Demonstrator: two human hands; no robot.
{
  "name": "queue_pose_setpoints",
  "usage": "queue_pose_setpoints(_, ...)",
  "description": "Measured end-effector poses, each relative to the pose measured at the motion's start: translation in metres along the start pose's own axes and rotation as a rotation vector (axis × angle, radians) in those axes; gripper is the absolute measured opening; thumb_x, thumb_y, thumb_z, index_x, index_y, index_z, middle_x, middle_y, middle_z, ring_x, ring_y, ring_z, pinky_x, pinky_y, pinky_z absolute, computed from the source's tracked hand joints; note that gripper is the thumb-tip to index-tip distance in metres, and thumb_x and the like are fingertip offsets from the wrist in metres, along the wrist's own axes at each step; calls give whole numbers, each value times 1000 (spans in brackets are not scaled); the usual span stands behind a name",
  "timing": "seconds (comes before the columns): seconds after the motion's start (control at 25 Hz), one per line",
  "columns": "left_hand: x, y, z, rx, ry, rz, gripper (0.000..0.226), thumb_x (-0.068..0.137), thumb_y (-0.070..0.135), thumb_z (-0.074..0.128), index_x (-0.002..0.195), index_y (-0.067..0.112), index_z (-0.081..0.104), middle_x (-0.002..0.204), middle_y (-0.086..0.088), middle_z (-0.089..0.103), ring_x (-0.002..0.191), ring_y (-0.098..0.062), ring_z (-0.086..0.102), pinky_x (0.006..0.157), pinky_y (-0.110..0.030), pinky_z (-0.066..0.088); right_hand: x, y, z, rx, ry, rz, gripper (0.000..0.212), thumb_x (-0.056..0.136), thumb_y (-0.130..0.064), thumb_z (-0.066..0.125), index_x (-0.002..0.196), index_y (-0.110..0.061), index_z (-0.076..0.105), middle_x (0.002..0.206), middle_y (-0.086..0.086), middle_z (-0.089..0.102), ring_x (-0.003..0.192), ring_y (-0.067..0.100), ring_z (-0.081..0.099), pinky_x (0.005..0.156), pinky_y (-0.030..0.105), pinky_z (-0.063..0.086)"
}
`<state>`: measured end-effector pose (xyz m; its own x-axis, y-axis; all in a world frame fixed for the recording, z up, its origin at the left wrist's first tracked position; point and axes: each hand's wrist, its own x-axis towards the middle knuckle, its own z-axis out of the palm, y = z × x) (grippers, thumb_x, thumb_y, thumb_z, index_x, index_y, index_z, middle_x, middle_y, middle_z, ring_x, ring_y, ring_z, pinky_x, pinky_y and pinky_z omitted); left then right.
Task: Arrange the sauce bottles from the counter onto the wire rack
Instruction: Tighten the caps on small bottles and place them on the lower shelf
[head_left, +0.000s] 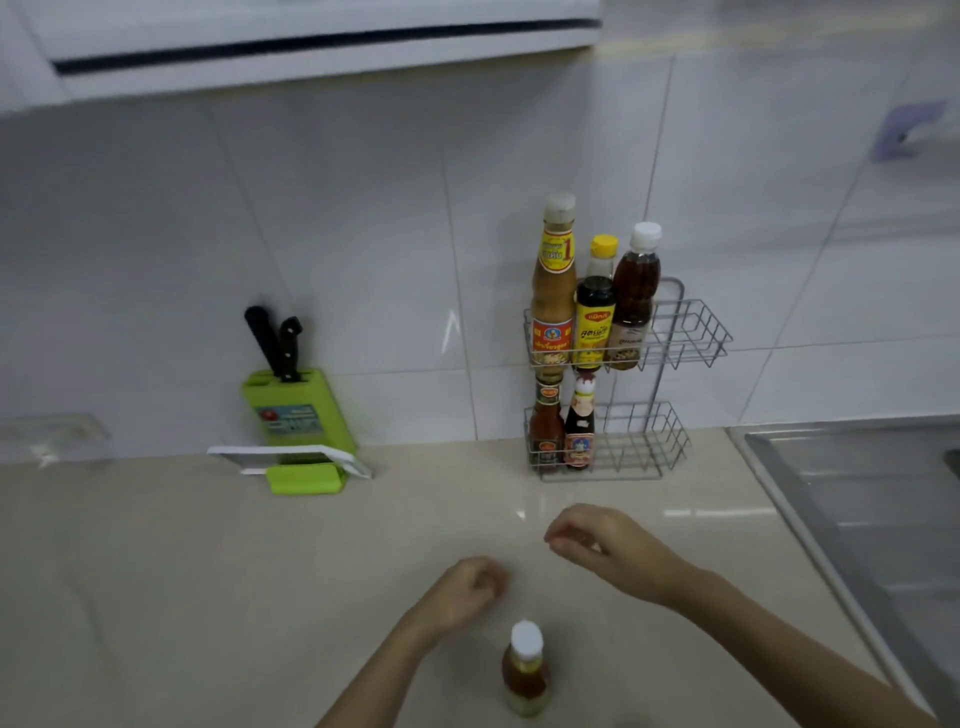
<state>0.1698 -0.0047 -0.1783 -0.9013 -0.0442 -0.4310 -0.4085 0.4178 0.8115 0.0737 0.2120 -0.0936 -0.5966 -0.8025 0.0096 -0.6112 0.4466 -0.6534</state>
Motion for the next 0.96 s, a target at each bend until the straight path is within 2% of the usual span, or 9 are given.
queue_pose_setpoints(0.04, -13, -8, 3, 46, -37, 6, 24, 77, 16, 52, 92, 27, 68, 97, 3, 70, 94, -10, 65, 96, -40, 50, -8, -16, 2, 11, -44, -9, 24, 91, -41, 54, 100, -22, 66, 92, -7, 68, 83, 6, 62, 75, 28, 52)
queue_pose_setpoints(0.12, -37, -13, 11, 131, -105, 2, 27, 81, 9, 53, 91, 31, 66, 92, 14, 68, 86, 6, 62, 90, -28, 50, -21, -37, 5, -72, -132, -73, 36, 86, -55, 54, 102, -24, 64, 92, -9, 67, 80, 5, 61, 72, 25, 51)
queue_pose_setpoints(0.2, -59, -4, 20, 192, -178, 48, 28, 79, 21, 63, 104, 32, 63, 105, 13, 69, 92, 7, 62, 84, -18, 48, -28, -52, 11, -316, -185, -183, 48, 80, -65, 53, 105, -24, 62, 94, -10, 65, 79, 7, 59, 70, 26, 49)
queue_pose_setpoints(0.32, -79, 10, 39, 378, -45, 142, 43, 63, 51, 71, 102, 41, 56, 106, 14, 66, 93, -5, 63, 73, -24, 48, -32, -66, 22, -571, -195, -312, 39, 82, -53, 52, 93, -16, 61, 89, 0, 66, 77, 20, 58, 67, 34, 47)
queue_pose_setpoints(0.44, -82, 16, 48, 360, 88, 163, 31, 69, 47, 70, 95, 35, 58, 92, 13, 63, 83, -9, 59, 63, -20, 42, -27, -71, 28, -684, -221, -374, 27, 85, -36, 54, 82, -10, 58, 80, 8, 64, 73, 27, 58, 59, 36, 40)
queue_pose_setpoints(0.56, -82, 17, 47, 337, 48, 174, 32, 72, 44, 71, 100, 31, 59, 94, 13, 63, 86, -8, 58, 65, -17, 41, -25, -71, 22, -648, -289, -367, 25, 87, -35, 56, 87, -10, 58, 86, 8, 64, 81, 26, 58, 66, 40, 48)
queue_pose_setpoints(0.68, -81, 15, 44, 368, 11, 184, 36, 72, 45, 71, 103, 29, 63, 105, 8, 69, 93, -11, 63, 76, -25, 48, -24, -73, 18, -615, -363, -406, 26, 90, -35, 56, 94, -10, 58, 92, 8, 64, 88, 24, 55, 73, 42, 49)
queue_pose_setpoints(0.76, -81, 16, 44, 382, 6, 200, 35, 73, 43, 71, 103, 29, 63, 108, 7, 69, 92, -9, 62, 77, -26, 48, -23, -74, 15, -622, -379, -438, 25, 92, -34, 55, 96, -9, 59, 92, 8, 64, 87, 24, 54, 73, 44, 49)
queue_pose_setpoints(0.96, -81, 13, 46, 367, 20, 202, 36, 75, 41, 71, 106, 26, 62, 109, 5, 69, 89, -8, 58, 75, -23, 43, -17, -85, 20, -871, -400, -492, 31, 92, -37, 53, 107, -9, 54, 95, 13, 64, 87, 31, 57, 72, 42, 47)
